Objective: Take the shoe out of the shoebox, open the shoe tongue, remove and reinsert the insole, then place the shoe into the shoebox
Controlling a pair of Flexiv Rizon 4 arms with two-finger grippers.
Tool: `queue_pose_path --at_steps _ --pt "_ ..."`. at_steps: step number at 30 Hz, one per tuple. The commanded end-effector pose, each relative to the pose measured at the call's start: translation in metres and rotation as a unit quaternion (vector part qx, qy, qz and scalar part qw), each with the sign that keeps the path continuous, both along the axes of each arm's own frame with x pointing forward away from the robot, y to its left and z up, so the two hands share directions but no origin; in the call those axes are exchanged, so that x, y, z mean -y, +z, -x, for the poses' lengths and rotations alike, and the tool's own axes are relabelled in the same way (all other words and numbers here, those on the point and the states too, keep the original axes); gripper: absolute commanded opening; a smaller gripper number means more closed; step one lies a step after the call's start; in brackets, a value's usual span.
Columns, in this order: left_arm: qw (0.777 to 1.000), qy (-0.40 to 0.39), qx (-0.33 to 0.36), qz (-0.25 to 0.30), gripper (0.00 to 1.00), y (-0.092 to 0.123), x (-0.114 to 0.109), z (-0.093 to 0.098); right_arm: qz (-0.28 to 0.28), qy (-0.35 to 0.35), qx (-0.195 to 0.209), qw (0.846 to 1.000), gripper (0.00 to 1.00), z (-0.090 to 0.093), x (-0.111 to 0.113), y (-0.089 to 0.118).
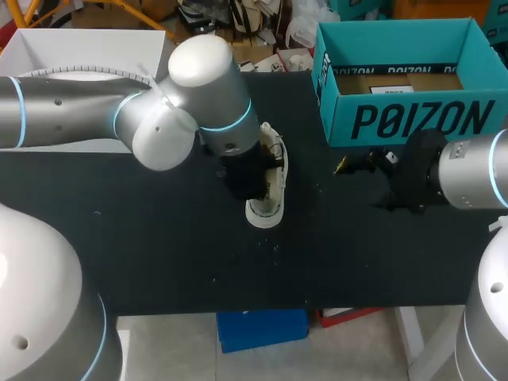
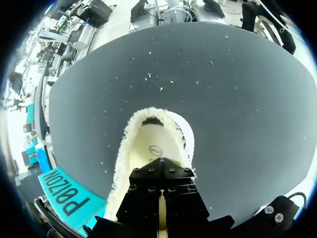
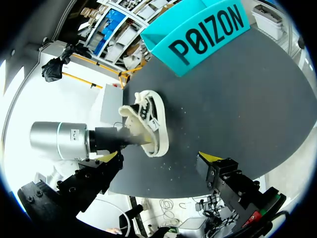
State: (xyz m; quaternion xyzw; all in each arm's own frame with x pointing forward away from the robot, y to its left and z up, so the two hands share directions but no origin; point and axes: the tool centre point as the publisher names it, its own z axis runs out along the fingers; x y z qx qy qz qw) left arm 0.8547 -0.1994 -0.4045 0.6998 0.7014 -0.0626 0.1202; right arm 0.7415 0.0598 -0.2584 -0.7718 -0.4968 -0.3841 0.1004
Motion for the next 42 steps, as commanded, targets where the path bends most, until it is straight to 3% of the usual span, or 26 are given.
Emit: queue_pose_path --at_steps 1,11,16,22,33,42 --pt "1.0 -0.002 -0.013 -0.008 0.0 -0.014 0.009 -0.008 -0.001 0.001 -0.001 1.0 1.0 0.0 0.0 0.001" --pt "1.0 -0.014 0.014 -0.007 0.0 0.025 -0.008 0.0 -0.001 0.001 -0.001 1.0 1.0 0.0 0.0 0.001" --pt "0.999 -0.03 0.014 -0.022 0.0 0.031 -0.008 0.008 -0.001 0.001 -0.001 1.0 1.0 0.0 0.0 0.001" --pt "0.998 -0.036 -0.006 -0.043 0.0 0.015 -0.005 0.009 -0.001 0.001 -0.001 1.0 1.0 0.0 0.0 0.001" --pt "0.998 -0.02 -0.029 -0.054 0.0 -0.016 0.003 -0.004 -0.001 0.001 -0.001 1.0 1.0 0.0 0.0 0.001" --pt "0.996 -0.023 -0.053 -0.064 0.0 -0.037 0.003 0.0 -0.001 0.001 -0.001 1.0 1.0 0.0 0.0 0.001"
